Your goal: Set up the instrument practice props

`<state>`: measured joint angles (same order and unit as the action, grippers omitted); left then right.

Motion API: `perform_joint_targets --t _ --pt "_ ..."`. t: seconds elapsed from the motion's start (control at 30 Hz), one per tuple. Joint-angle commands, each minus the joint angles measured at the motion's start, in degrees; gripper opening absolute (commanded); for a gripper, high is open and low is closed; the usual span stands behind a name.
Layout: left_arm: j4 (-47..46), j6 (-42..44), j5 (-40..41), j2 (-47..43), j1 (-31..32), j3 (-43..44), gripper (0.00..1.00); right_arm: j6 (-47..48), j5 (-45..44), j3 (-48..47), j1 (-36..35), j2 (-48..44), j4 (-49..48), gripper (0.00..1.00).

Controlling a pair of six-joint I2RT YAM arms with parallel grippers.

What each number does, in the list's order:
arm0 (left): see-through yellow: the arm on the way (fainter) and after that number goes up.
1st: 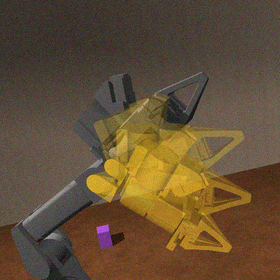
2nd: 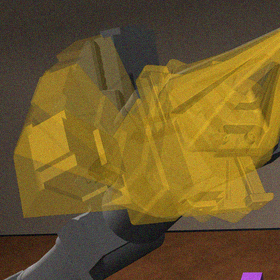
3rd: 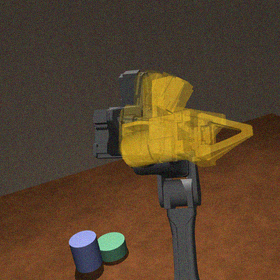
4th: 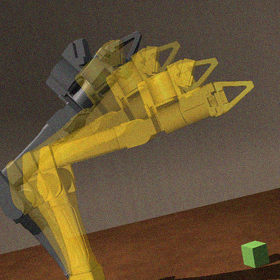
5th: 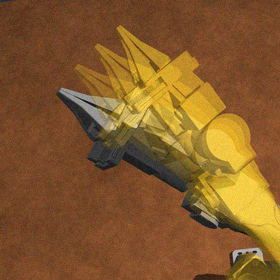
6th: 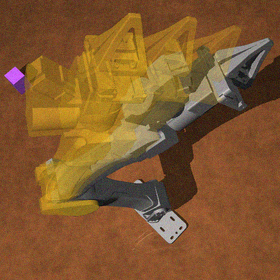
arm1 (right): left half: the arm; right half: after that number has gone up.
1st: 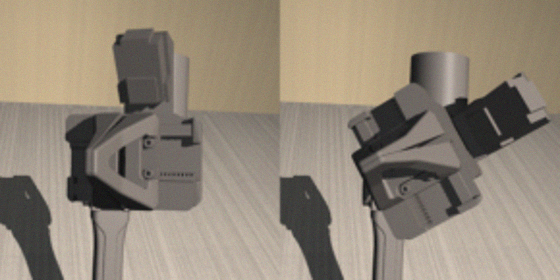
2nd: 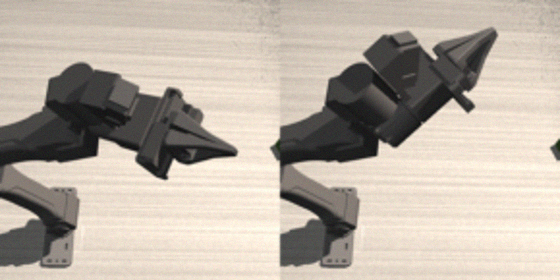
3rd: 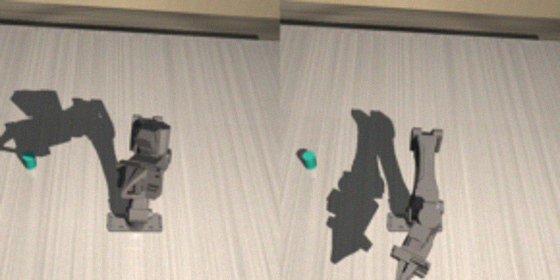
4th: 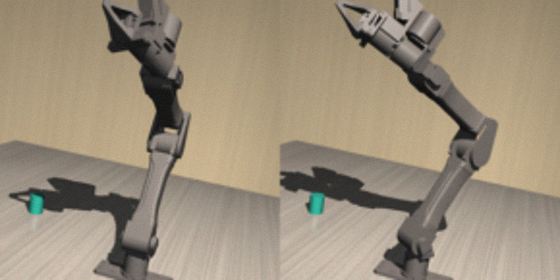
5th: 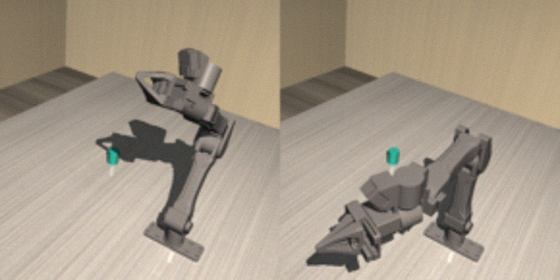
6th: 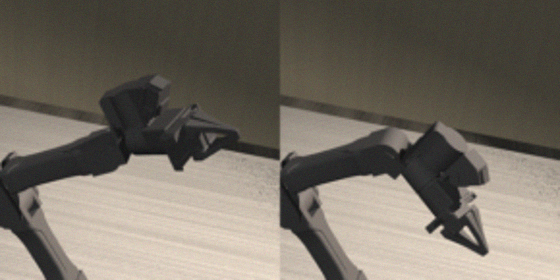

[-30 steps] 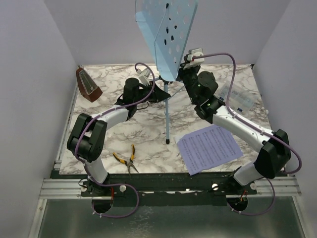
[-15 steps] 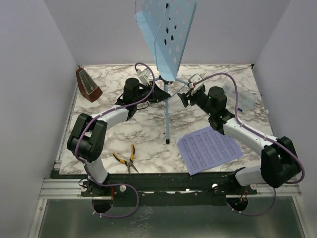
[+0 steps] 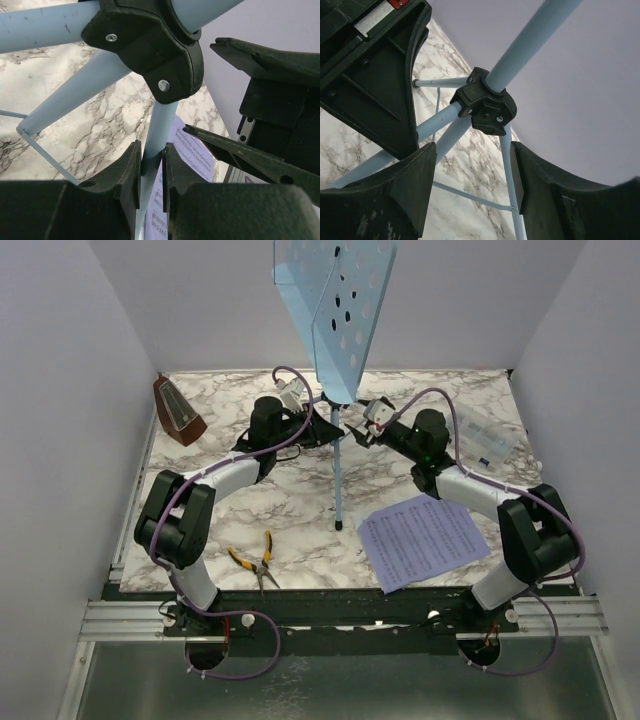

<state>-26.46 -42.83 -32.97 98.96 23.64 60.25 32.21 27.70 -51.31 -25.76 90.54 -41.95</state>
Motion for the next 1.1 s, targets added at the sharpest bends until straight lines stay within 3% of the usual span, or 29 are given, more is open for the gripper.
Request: perform_joint_targets --t 0.0,0.37,0.6,0.87,1.07 --pt "12.2 -0.8 0.5 1.4 0.1 -2.1 0.00 3.0 4.4 -1.8 0.3 2.1 -6.2 0.65" --pt "12.2 -0.9 0.3 0.9 0.1 -2.1 0.00 5.8 5.3 -7.6 1.1 6.6 -2.6 0.56" --pt "12.2 -1.1 0.2 1.3 0.1 -2.0 0.00 4.4 6.3 -10.9 1.9 9.0 0.6 0.39" --pt "12.2 -1.3 0.0 1.4 0.1 -2.0 0.00 -4.7 4.2 -11.2 3.4 10.4 0.2 0.24" --pt "12.2 -1.4 0.0 1.4 0.1 -2.1 0.00 -24.9 6.6 -10.2 6.6 10.1 -2.1 0.04"
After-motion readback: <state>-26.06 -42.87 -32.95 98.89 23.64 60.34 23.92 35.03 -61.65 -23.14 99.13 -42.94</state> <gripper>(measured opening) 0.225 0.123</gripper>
